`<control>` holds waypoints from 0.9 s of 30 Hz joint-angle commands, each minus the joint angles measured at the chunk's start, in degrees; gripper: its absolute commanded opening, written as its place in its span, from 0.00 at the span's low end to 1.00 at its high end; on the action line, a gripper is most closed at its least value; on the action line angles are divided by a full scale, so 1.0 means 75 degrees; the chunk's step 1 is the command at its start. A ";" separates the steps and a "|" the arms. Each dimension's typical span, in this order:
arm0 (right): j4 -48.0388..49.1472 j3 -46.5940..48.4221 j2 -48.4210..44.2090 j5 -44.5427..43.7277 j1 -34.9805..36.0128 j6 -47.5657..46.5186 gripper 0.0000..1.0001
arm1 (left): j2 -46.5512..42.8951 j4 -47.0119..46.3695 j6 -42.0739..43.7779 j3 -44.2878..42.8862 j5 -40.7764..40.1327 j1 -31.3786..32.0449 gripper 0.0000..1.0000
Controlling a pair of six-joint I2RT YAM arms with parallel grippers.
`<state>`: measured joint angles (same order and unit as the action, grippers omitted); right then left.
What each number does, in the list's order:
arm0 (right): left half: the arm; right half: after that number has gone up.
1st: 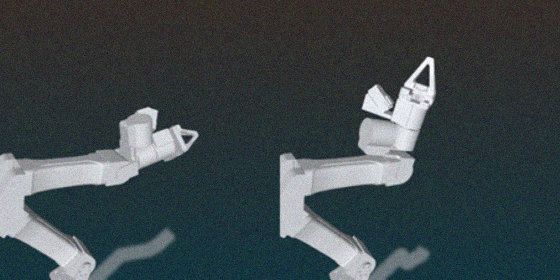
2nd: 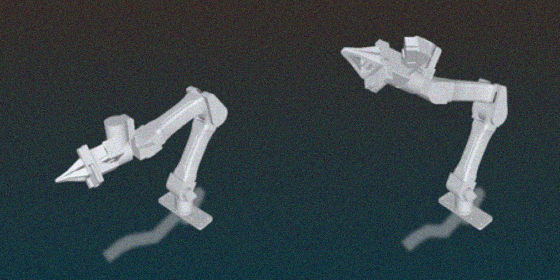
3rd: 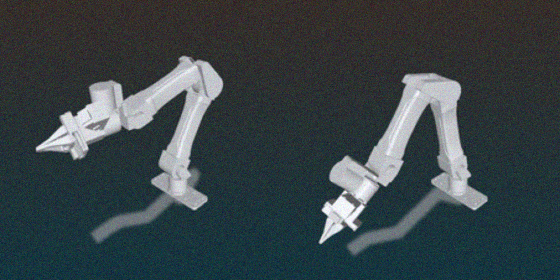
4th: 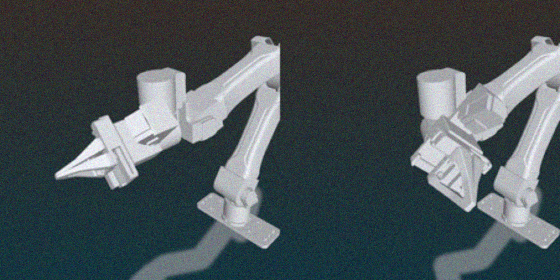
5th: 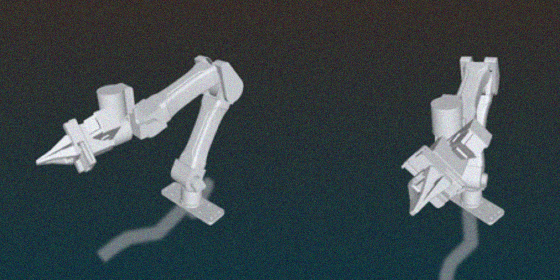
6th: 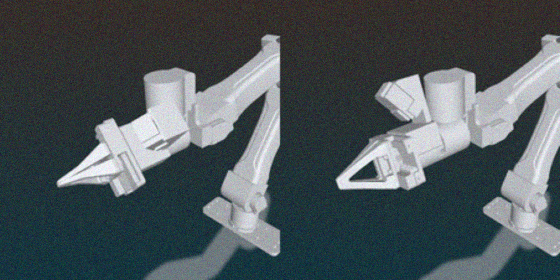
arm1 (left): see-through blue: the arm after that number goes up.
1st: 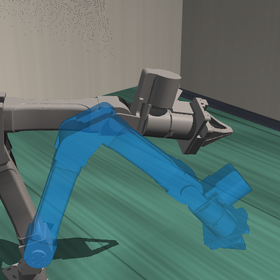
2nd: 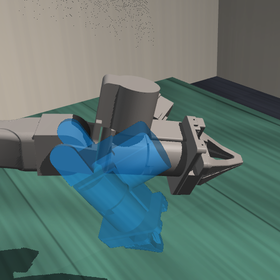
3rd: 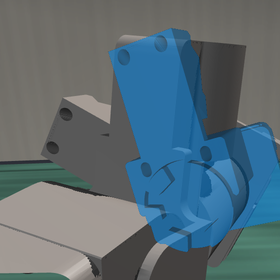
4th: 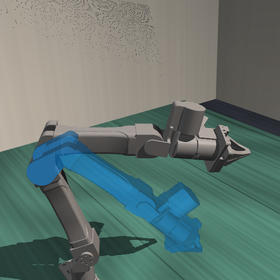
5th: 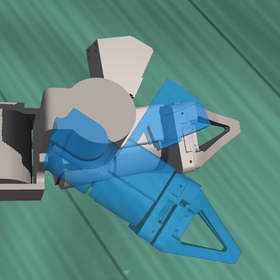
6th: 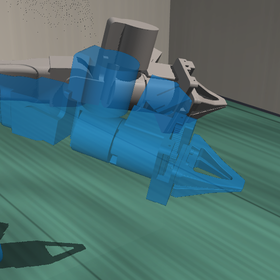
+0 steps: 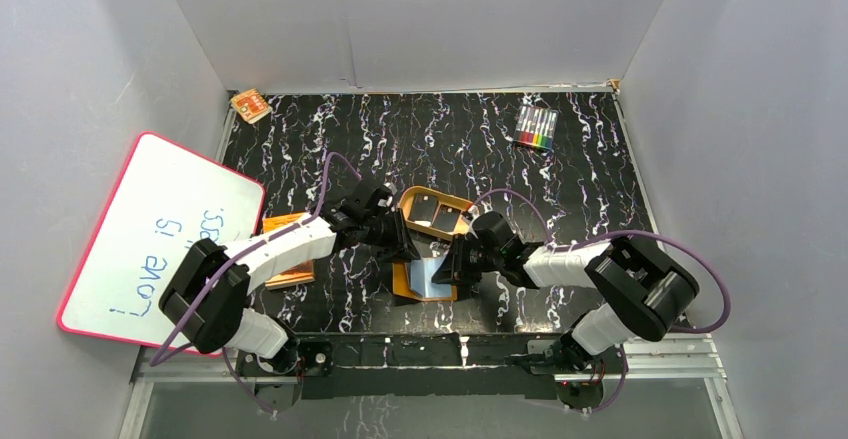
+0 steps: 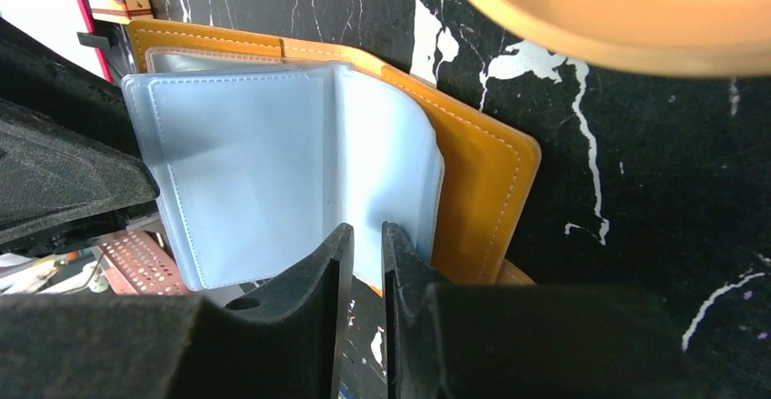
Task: Put the credit cards into the card holder
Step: Turn over the card slot in the card holder.
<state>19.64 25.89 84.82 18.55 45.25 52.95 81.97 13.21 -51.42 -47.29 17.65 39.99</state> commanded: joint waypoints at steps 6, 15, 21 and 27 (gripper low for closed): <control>0.0116 -0.0536 0.0281 -0.0236 -0.0209 -0.0038 0.26 | -0.0332 0.0014 0.0217 0.0104 0.0113 0.0053 0.20; 0.0330 -0.0697 0.0382 -0.0143 -0.0302 0.0022 0.25 | -0.0395 0.0040 0.0295 0.0074 0.0059 0.0059 0.11; 0.0467 -0.0799 0.0467 -0.0107 -0.0343 0.0048 0.25 | -0.0372 0.0025 0.0335 0.0047 0.0110 0.0059 0.13; 0.0580 -0.0915 0.0462 -0.0043 -0.0396 0.0089 0.25 | -0.0331 -0.0017 0.0353 0.0082 0.0114 0.0066 0.00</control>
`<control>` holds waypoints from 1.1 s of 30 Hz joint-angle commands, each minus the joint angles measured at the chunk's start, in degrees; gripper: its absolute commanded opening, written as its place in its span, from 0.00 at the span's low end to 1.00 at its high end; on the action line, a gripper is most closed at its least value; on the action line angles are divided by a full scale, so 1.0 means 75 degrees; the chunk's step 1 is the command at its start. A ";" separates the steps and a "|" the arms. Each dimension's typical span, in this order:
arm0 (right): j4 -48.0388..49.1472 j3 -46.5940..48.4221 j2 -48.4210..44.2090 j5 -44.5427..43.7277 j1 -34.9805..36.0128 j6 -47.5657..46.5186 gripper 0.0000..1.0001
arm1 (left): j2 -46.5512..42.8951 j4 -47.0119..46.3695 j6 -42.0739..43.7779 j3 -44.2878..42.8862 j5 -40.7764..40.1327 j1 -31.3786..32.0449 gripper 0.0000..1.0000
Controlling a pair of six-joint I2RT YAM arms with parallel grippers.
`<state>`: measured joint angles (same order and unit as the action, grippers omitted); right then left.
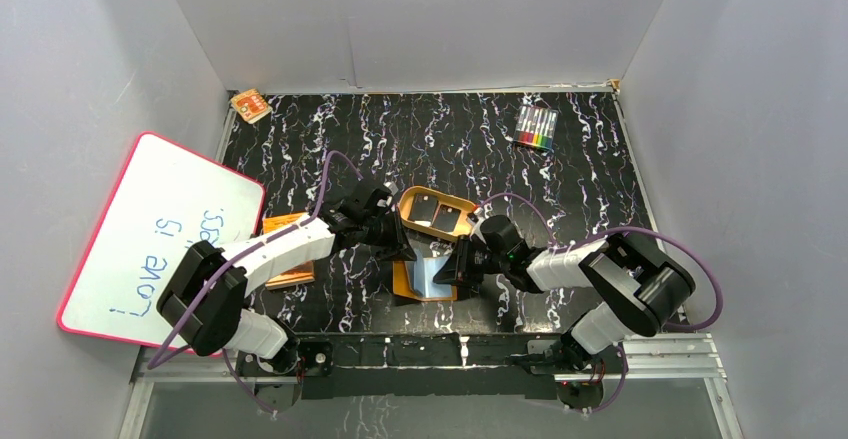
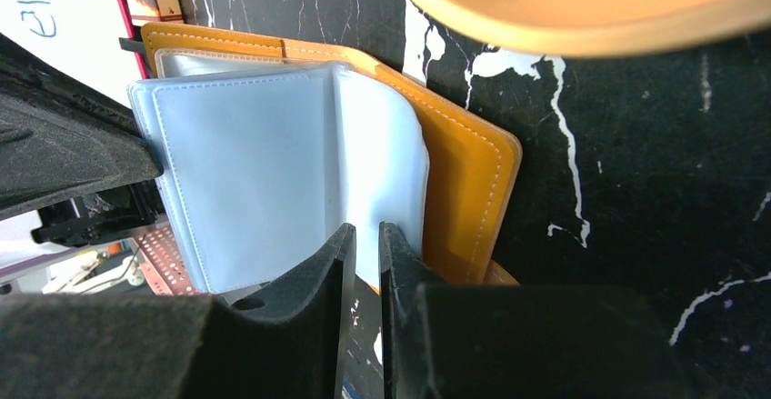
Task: Put the credit cards into the card holder
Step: Turn over the card slot in the card holder.
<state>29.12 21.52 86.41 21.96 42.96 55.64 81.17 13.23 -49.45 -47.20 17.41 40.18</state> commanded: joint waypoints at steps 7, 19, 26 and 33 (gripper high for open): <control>-0.0288 -0.0418 -0.0353 -0.0306 -0.0098 -0.0416 0.48 | -0.0202 0.0343 0.0060 -0.0205 -0.0129 0.0091 0.00; -0.1787 -0.0114 -0.2217 -0.1358 -0.0094 -0.0644 0.64 | -0.0001 0.0591 0.0000 -0.0422 -0.0332 0.0236 0.00; -0.2490 0.0208 -0.2657 -0.1492 -0.0092 -0.1085 0.66 | 0.0159 0.0565 0.0011 -0.0478 -0.0318 0.0288 0.00; -0.3193 0.0860 -0.2870 -0.1787 -0.0011 -0.1760 0.64 | 0.0264 0.0455 0.0011 -0.0348 -0.0375 0.0311 0.00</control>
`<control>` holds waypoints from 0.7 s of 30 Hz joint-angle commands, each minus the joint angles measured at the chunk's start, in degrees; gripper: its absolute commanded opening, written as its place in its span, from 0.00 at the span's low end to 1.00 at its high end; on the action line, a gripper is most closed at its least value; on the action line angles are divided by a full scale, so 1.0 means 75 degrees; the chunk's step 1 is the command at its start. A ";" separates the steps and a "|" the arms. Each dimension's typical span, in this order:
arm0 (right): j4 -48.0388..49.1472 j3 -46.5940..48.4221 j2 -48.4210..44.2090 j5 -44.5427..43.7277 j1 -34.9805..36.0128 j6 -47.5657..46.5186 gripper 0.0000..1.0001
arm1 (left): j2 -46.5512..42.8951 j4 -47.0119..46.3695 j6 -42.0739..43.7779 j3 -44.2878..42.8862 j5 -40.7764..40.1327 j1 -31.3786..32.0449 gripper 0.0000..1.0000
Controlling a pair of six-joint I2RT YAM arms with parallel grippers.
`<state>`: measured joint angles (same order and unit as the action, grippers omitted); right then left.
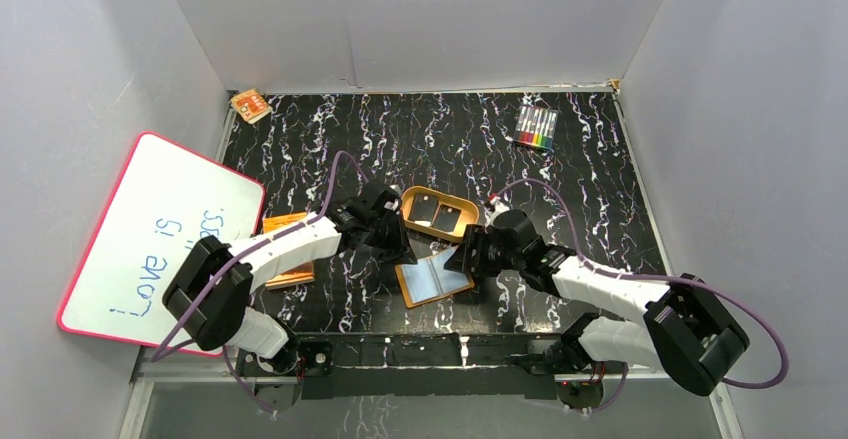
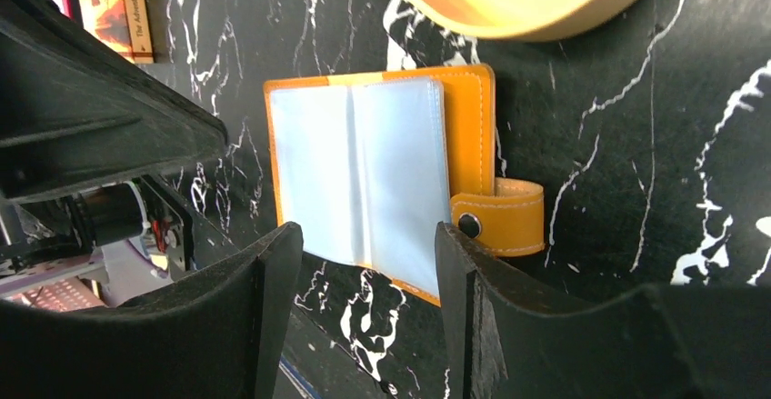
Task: Put the credit cards into the card holder
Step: Turn over the card slot in the card holder.
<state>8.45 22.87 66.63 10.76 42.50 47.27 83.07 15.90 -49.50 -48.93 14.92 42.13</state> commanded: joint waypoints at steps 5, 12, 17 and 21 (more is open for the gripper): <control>-0.0665 0.1403 0.0351 0.0176 0.0158 -0.1386 0.60 | -0.0047 0.0083 -0.0020 -0.0025 -0.0223 0.0045 0.00; -0.1003 0.1675 0.1493 -0.0128 0.0151 -0.1571 0.49 | -0.0243 -0.0001 -0.0150 0.0357 -0.0395 0.0054 0.00; -0.1114 0.1257 0.1656 -0.0640 0.0148 -0.1234 0.38 | -0.0329 -0.0215 -0.0215 0.0703 -0.0368 0.0045 0.00; -0.1115 0.0908 0.1684 -0.0732 0.0157 -0.1113 0.33 | -0.0318 -0.0409 -0.0221 0.0830 -0.0298 0.0047 0.00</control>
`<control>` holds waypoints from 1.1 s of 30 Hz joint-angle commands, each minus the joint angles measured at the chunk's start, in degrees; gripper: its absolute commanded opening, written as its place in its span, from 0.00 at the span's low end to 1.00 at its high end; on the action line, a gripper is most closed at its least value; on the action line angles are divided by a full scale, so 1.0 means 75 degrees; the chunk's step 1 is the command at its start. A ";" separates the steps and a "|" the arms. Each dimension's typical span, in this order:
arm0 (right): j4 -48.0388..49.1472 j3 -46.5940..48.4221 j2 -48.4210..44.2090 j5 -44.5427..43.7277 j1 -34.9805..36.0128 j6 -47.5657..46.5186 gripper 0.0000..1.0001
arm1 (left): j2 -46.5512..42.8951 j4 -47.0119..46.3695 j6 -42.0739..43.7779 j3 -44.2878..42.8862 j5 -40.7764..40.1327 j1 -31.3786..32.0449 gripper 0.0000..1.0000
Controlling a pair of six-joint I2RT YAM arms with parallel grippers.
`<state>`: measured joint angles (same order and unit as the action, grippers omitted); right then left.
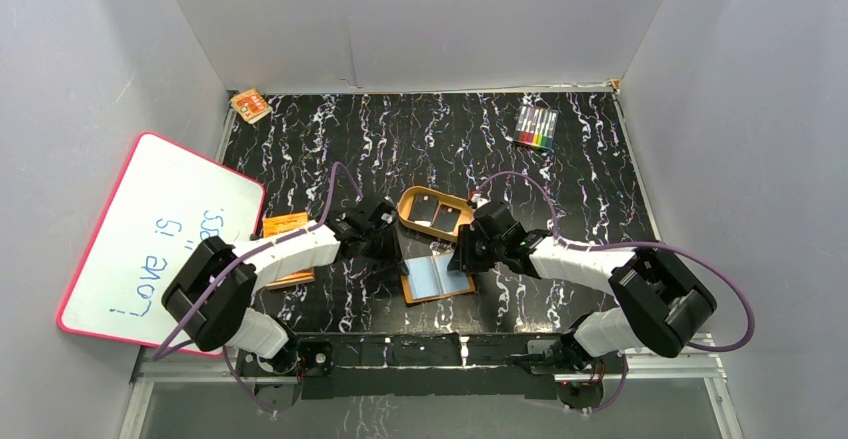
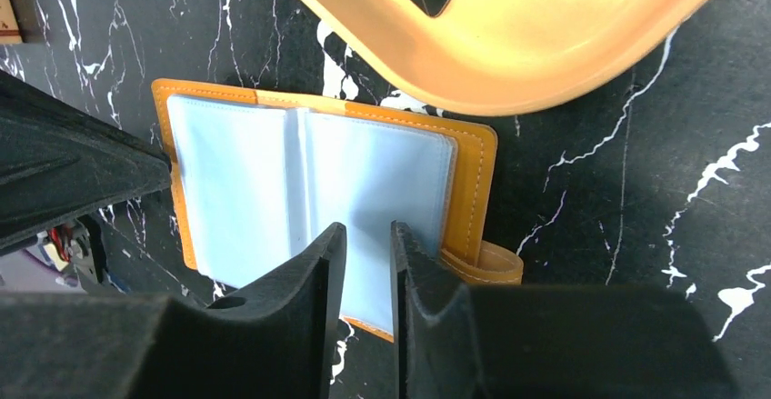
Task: Put the credit cards into the card holder
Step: Turn over the card slot in the card holder.
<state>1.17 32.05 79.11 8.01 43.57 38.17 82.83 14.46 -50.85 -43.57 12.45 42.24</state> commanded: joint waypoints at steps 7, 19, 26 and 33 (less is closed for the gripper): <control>-0.0010 -0.0688 0.0030 -0.0301 0.0010 0.0277 0.29 | -0.0124 -0.0597 -0.0034 0.0072 0.0183 0.0039 0.05; 0.0084 -0.0743 0.0081 -0.0239 0.0008 0.0361 0.28 | 0.0186 -0.0346 0.0007 0.0090 0.0011 0.0040 0.08; 0.0078 -0.0747 0.0035 -0.0201 0.0009 0.0370 0.28 | 0.0545 -0.0408 0.0036 -0.0047 0.0086 0.0039 0.10; 0.0148 -0.0800 0.0010 -0.0112 0.0010 0.0449 0.27 | 0.0856 -0.0662 0.0031 -0.0131 0.0297 0.0040 0.14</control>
<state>6.66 28.51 78.46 7.86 43.53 41.89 87.59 10.20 -51.03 -43.29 13.30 42.24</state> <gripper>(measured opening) 0.274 0.127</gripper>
